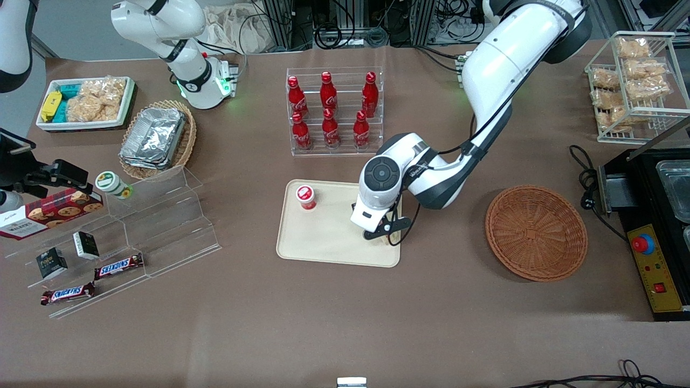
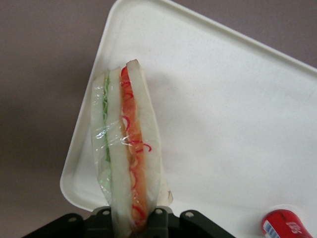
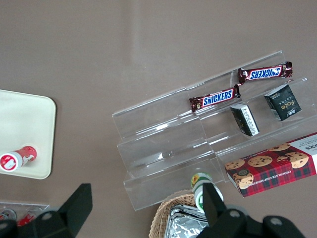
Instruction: Place sandwich from basket to tray
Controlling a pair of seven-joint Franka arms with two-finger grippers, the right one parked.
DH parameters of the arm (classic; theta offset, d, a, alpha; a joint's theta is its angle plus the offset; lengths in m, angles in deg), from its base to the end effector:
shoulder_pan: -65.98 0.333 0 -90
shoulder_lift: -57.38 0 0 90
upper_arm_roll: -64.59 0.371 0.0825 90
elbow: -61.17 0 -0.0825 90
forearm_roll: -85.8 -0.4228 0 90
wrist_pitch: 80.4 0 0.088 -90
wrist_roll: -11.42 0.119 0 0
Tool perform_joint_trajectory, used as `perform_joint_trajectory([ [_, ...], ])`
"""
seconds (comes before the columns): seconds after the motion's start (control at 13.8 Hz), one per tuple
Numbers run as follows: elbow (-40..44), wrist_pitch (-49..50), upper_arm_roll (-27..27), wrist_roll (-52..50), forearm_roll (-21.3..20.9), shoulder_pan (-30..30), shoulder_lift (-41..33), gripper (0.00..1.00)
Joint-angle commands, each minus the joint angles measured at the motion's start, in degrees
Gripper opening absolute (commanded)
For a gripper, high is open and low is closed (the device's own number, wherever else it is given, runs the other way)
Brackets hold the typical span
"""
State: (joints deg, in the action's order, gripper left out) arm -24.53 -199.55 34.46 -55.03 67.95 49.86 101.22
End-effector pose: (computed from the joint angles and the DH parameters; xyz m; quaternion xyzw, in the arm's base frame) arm 0.5947 -0.4877 0.2603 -0.9871 -0.1488 0.0592 0.0032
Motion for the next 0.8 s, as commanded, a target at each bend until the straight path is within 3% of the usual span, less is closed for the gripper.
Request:
perform_joint_trajectory([
  [0.0,2.20,-0.29,0.07,-1.32,-1.04,-0.75,1.07,0.83],
  [0.07,2.20,-0.21,0.07,-1.67,-0.95,-0.58,0.63,1.00],
  [0.36,1.94,1.89,0.34,-11.41,-1.04,1.88,-8.57,1.00],
  [0.51,1.85,7.93,1.21,-16.24,-1.30,2.06,-14.37,1.00],
  [0.72,0.80,12.35,1.74,-14.08,-0.08,7.23,-22.02,1.00],
])
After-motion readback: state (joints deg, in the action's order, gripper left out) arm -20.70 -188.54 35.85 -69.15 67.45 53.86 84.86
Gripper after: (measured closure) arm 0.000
